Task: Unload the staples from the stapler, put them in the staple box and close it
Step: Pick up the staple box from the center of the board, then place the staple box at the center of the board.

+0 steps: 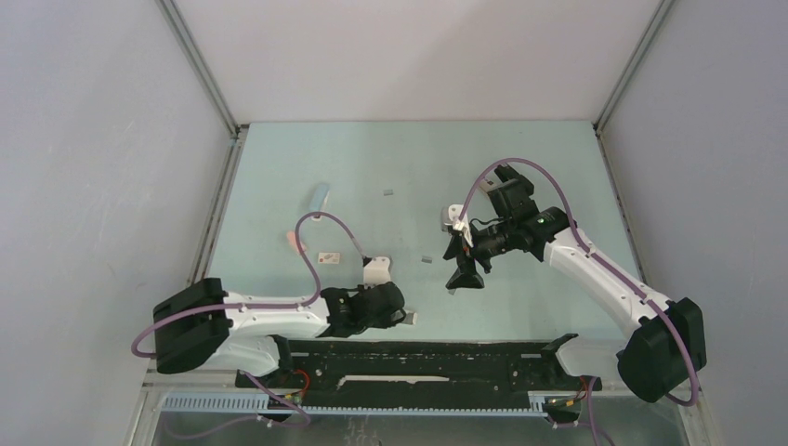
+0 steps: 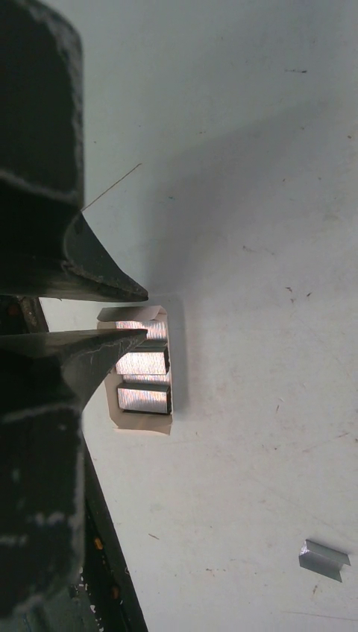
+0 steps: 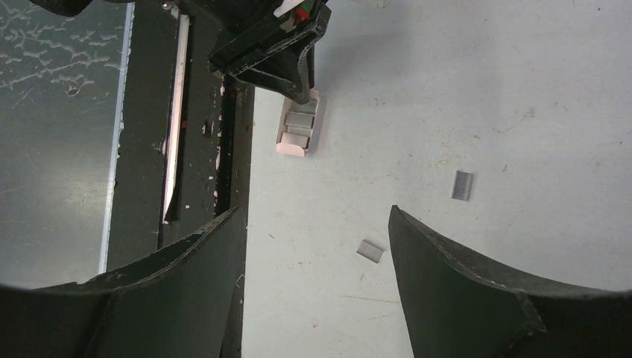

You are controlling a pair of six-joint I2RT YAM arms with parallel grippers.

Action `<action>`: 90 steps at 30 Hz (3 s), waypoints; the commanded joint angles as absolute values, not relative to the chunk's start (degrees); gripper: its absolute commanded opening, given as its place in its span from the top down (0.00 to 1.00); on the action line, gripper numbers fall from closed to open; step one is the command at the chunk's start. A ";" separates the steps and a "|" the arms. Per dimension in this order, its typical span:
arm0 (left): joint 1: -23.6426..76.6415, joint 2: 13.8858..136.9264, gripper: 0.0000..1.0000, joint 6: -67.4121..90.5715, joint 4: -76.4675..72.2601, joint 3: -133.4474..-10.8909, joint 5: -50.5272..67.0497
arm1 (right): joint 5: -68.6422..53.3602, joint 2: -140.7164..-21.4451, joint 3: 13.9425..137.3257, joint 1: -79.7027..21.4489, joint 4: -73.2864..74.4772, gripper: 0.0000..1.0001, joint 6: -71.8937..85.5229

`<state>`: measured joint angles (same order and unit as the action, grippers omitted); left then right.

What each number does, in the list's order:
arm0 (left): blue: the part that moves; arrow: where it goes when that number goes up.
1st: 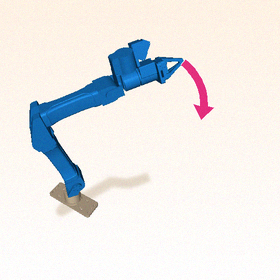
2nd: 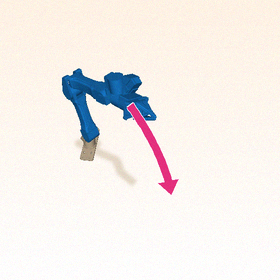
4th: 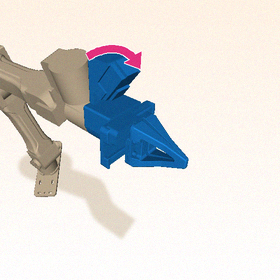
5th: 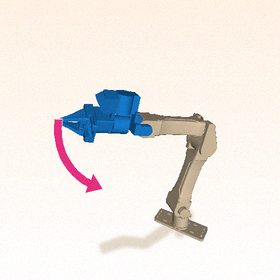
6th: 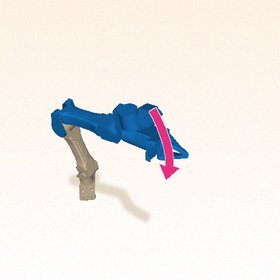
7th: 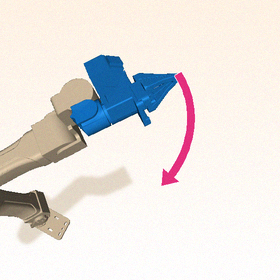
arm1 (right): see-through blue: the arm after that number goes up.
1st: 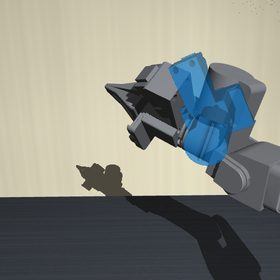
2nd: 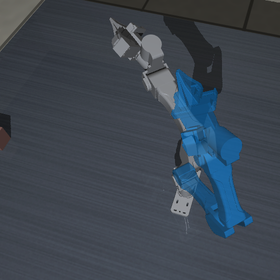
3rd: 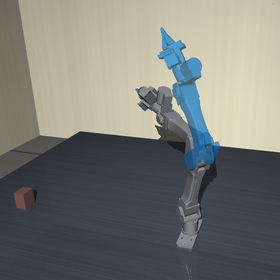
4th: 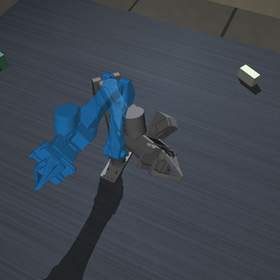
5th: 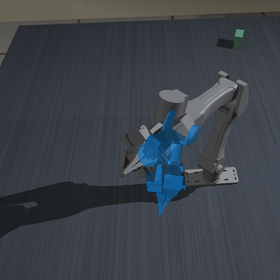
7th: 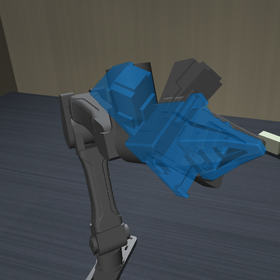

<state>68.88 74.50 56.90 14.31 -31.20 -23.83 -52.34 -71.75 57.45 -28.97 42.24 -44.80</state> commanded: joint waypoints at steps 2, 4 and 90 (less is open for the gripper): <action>69.17 72.34 0.75 57.91 14.16 -32.81 -25.72 | -52.38 -70.67 57.37 -29.57 41.98 0.20 -45.18; 69.17 72.20 0.75 58.05 14.17 -32.66 -25.73 | -52.36 -70.72 57.40 -29.52 42.07 0.20 -45.11; 68.74 88.07 1.00 44.95 31.40 -53.94 -42.60 | -52.18 -69.70 57.40 -29.40 41.95 0.20 -45.30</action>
